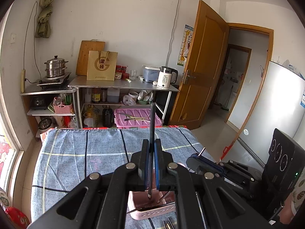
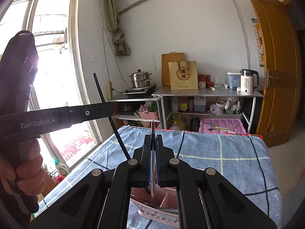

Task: Organize utensils
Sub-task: 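Lift both held chopsticks and carry them over the pink basket, then open the right tool over the basket while the left tool releases its chopstick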

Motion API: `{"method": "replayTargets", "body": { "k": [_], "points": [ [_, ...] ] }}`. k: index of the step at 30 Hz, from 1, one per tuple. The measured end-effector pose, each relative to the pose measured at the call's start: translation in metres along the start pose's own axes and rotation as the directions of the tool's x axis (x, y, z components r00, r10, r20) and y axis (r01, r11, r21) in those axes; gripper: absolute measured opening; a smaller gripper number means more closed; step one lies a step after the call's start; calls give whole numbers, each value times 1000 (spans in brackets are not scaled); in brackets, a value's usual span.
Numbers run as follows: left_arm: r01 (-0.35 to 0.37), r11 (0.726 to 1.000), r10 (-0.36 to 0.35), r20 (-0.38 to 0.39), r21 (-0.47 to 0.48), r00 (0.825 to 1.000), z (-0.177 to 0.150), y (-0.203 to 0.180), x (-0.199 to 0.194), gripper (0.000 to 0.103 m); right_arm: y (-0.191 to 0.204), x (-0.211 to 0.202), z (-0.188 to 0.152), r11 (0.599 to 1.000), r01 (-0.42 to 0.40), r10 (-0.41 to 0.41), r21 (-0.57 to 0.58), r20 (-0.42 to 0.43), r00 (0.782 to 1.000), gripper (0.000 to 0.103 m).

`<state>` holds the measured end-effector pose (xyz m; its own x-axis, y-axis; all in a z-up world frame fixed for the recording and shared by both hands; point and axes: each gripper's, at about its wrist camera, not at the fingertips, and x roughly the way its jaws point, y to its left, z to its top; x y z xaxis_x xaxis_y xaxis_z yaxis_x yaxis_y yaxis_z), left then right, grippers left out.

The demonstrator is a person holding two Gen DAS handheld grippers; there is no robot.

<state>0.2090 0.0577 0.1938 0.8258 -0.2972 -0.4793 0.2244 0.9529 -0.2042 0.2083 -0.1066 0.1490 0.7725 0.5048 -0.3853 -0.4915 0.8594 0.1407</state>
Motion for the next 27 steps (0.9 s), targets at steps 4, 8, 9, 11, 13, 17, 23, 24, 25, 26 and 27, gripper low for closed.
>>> {"method": "replayTargets", "body": {
  "k": [4,8,9,11,13,17,23,24,25,26,27],
  "points": [
    [0,1000,-1,-53,-15,999,-18,6,18,5,-1,10,-11,1000,5,-4,2,-40,999,4],
    [-3,1000,0,-105,-21,994,-37,11,33,5,-2,16,-21,1000,10,-10,-1,-76,997,4],
    [-4,1000,2,-117,-24,993,-41,12,36,5,-2,17,-22,1000,12,-12,-4,-84,996,4],
    [-8,1000,4,-137,-28,991,-47,15,41,5,-3,20,-25,1000,16,-16,-4,-96,995,4],
    [-13,999,7,-156,-33,988,-54,17,46,6,-3,22,-28,1000,20,-21,-9,-107,994,4],
    [-30,999,24,-161,-31,987,-61,19,49,6,-6,25,-31,999,29,-30,-13,-131,991,4],
    [-42,998,36,-135,-41,990,-60,21,40,12,-8,17,-25,999,40,-42,-21,-112,993,11],
    [-44,998,38,-126,-44,991,-58,22,37,19,-8,14,-24,999,42,-45,-23,-105,994,12],
    [-47,998,41,-116,-46,992,-58,21,34,26,-8,10,-23,999,43,-45,-25,-97,994,13],
    [-51,998,46,-104,-45,994,-57,21,30,27,-7,6,-23,999,44,-46,-27,-90,995,13],
    [-52,998,47,-94,-43,994,-56,20,25,28,-7,2,-22,999,46,-48,-27,-83,995,13]
  ]
}}
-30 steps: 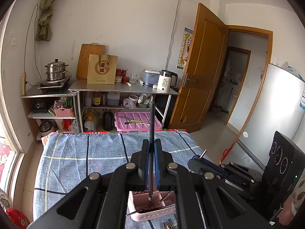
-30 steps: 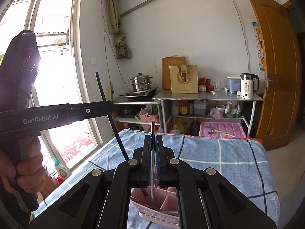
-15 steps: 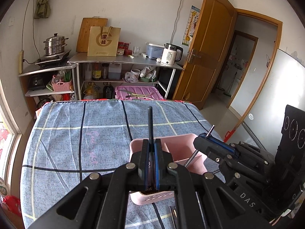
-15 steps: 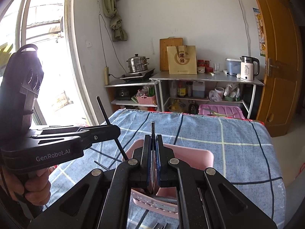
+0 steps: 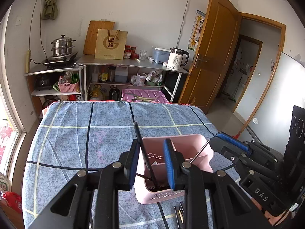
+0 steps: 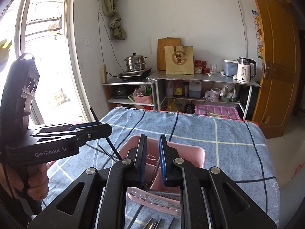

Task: Organize utensils
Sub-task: 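Open the right tool over the basket while the left tool releases its chopstick, then move both open tools back down to the remaining chopsticks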

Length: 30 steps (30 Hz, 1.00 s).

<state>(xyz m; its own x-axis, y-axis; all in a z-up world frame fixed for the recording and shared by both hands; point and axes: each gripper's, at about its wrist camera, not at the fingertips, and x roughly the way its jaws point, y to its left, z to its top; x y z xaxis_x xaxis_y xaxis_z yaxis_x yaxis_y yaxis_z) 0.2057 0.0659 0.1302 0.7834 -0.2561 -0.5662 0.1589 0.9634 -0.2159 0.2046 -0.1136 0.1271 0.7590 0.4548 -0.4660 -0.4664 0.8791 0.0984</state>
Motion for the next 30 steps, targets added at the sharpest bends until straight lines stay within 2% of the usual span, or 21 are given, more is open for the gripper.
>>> {"method": "replayTargets", "body": {
  "k": [7,16,25,30],
  "points": [
    [-20,1000,19,73,7,997,-2,-3,-31,31,-2,-36,-4,1000,2,-2,4,58,998,15],
    [-21,999,15,136,41,991,-22,-16,-66,35,-3,-73,-25,1000,17,-18,14,96,995,15],
    [-2,999,-5,144,51,990,-64,-25,-83,37,-15,-102,-60,996,-2,-5,84,83,997,15],
    [12,999,-17,112,49,994,-94,-29,-80,37,-16,-107,-84,995,0,-5,96,49,999,15]
  ]
}}
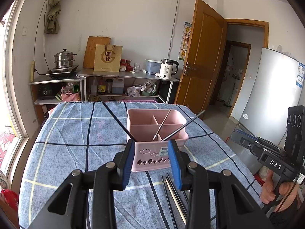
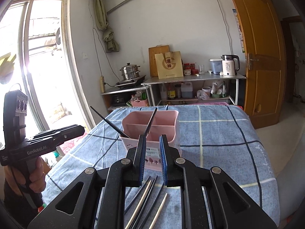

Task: Organize utensils
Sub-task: 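Move both open tools back down to the remaining chopsticks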

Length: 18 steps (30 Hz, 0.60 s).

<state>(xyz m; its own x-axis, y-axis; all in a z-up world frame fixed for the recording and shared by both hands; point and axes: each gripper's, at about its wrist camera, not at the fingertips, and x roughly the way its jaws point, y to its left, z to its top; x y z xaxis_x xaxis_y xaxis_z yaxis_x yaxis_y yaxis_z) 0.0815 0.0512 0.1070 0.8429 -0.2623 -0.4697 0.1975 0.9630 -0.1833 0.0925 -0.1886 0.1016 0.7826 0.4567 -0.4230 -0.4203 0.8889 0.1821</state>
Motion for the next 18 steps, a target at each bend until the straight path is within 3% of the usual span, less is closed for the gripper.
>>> {"method": "replayTargets", "body": {
  "k": [11,18],
  "points": [
    [28,1000,-27,-76,2,997,-51,-13,4,41,-2,-5,-37,1000,9,-8,17,-62,998,15],
    [33,999,-34,-147,-9,989,-70,-17,22,41,-9,15,-53,999,29,-24,35,-141,990,15]
  ]
}}
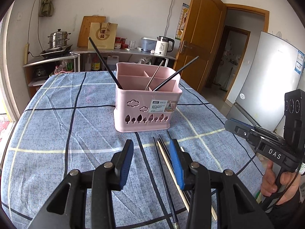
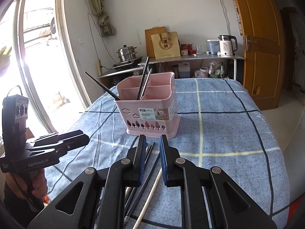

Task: Organize utensils
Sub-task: 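Move both open tools back down to the remaining chopsticks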

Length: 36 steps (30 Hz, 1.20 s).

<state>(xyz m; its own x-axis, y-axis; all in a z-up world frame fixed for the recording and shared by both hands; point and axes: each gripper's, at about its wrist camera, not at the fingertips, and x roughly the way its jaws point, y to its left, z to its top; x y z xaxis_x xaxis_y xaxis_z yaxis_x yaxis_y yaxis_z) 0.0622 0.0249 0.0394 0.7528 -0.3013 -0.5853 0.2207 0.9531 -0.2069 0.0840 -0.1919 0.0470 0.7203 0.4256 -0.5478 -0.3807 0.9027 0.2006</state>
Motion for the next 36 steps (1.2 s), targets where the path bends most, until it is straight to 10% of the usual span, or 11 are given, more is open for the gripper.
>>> {"method": "replayTargets", "body": {
  "k": [17,36],
  "points": [
    [-34,998,43,-234,45,971,-28,-14,86,41,-14,77,-39,999,42,-33,32,-237,971,14],
    [-152,986,164,-264,66,951,-40,5,78,31,-26,81,-43,994,110,-103,6,-305,947,15]
  ]
}}
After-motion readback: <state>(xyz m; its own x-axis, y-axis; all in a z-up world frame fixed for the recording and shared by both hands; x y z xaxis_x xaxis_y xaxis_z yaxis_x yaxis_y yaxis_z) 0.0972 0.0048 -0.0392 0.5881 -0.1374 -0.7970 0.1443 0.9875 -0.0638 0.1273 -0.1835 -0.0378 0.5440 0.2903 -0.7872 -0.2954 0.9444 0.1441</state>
